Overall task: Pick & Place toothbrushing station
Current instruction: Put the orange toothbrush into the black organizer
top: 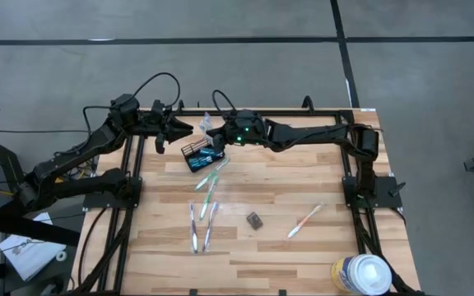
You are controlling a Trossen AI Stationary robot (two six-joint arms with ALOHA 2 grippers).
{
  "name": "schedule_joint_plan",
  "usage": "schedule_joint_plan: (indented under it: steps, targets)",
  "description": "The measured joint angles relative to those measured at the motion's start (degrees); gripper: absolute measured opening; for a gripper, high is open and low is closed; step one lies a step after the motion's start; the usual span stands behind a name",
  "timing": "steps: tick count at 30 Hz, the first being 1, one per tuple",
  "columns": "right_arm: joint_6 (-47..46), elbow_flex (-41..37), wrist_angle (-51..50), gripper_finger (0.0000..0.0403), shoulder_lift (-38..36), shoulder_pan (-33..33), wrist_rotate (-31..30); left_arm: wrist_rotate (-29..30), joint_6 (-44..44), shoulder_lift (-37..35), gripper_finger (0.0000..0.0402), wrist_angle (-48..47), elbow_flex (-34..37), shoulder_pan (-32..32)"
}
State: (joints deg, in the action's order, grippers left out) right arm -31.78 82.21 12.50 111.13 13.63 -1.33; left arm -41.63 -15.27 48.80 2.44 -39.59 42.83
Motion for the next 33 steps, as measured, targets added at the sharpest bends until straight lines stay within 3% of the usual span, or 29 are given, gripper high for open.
schedule_joint_plan:
  steps: [8,11,19,23,33]
  targets:
    - [0.1,0.0,-0.3,0.0024,0.0,0.7,1.8,0.1,0.0,0.0,0.009,-0.1,0.0,0.0]
    - [-1.6,0.0,-0.7,0.0063,0.0,1.2,5.7,0.8,0.0,0.0,0.009,-0.2,0.0,0.0]
    - [-2.9,0.0,-0.4,0.0202,0.0,1.7,7.8,1.2,0.0,0.0,0.009,-0.2,0.0,0.0]
    - [-3.0,0.2,0.2,0.0253,-0.1,2.3,11.4,1.5,0.0,0.0,0.009,-0.3,0.0,0.0]
    - [-1.3,5.8,-0.1,0.0271,-2.1,4.8,18.5,1.6,0.4,1.3,0.009,-0.3,0.0,0.0]
